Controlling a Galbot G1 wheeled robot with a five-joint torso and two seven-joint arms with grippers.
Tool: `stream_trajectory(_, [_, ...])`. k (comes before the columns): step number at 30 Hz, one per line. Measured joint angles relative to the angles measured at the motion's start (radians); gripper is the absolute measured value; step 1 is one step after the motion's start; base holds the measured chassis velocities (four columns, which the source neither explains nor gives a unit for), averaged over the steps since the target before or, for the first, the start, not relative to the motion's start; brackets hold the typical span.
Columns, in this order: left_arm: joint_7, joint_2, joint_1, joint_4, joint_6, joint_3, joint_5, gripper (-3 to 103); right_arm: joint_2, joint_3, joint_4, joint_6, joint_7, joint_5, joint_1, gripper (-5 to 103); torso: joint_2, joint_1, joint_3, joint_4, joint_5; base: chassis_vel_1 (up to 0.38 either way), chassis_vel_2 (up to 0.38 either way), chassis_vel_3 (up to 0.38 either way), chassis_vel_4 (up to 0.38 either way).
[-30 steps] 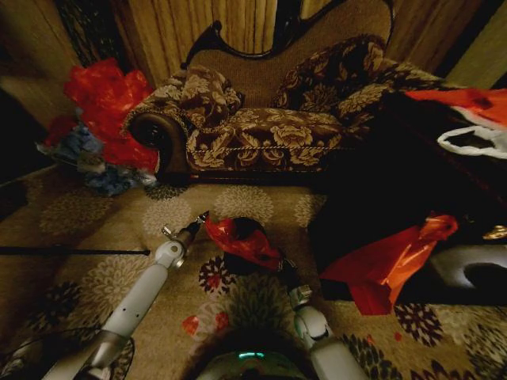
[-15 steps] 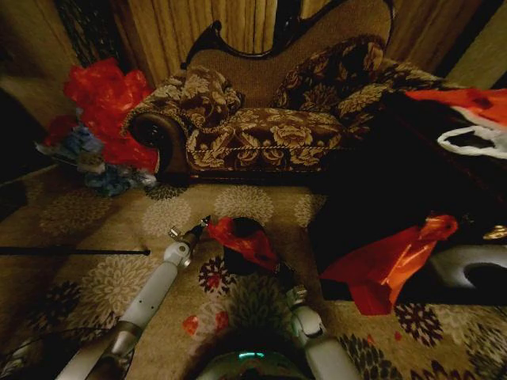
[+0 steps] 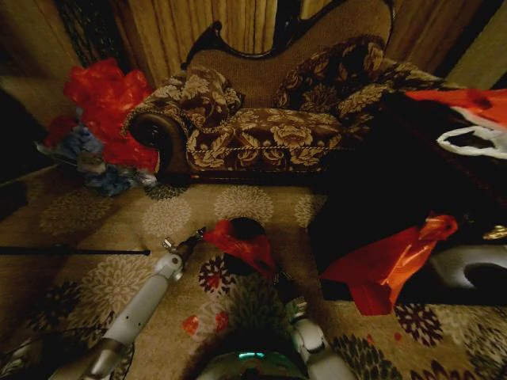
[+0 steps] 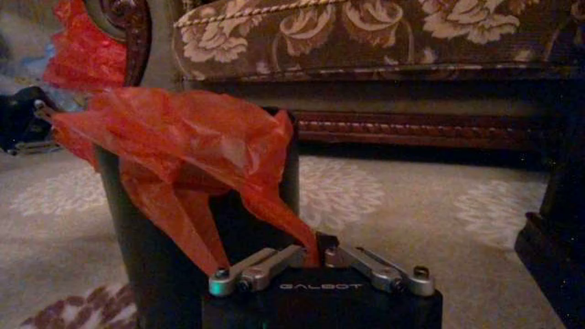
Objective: Place a garbage bag over the trash bin.
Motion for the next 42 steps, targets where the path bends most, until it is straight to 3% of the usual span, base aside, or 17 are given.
stream_trajectory(11, [0.016,-0.021,-0.015,0.055,-0.003,0.027,0.04,0,0.001,0.011,-0.054,0.008,-0.006,-0.003,0.025,0,0.0,0.0,0.0,0.0,-0.0001,0.0,0.0,0.0,0.0])
stream_trajectory(19, [0.021,0.0,-0.007,0.051,-0.003,0.018,0.039,0,-0.011,0.002,0.006,0.005,-0.012,-0.008,-0.03,0,0.0,0.0,0.0,0.0,-0.0001,0.0,0.0,0.0,0.0])
stream_trajectory(42, [0.047,0.024,0.025,0.036,0.007,0.029,0.053,0,0.017,-0.027,-0.042,0.024,-0.025,-0.067,-0.047,0,0.0,0.0,0.0,-0.0001,-0.0001,0.0,0.0,0.0,0.0])
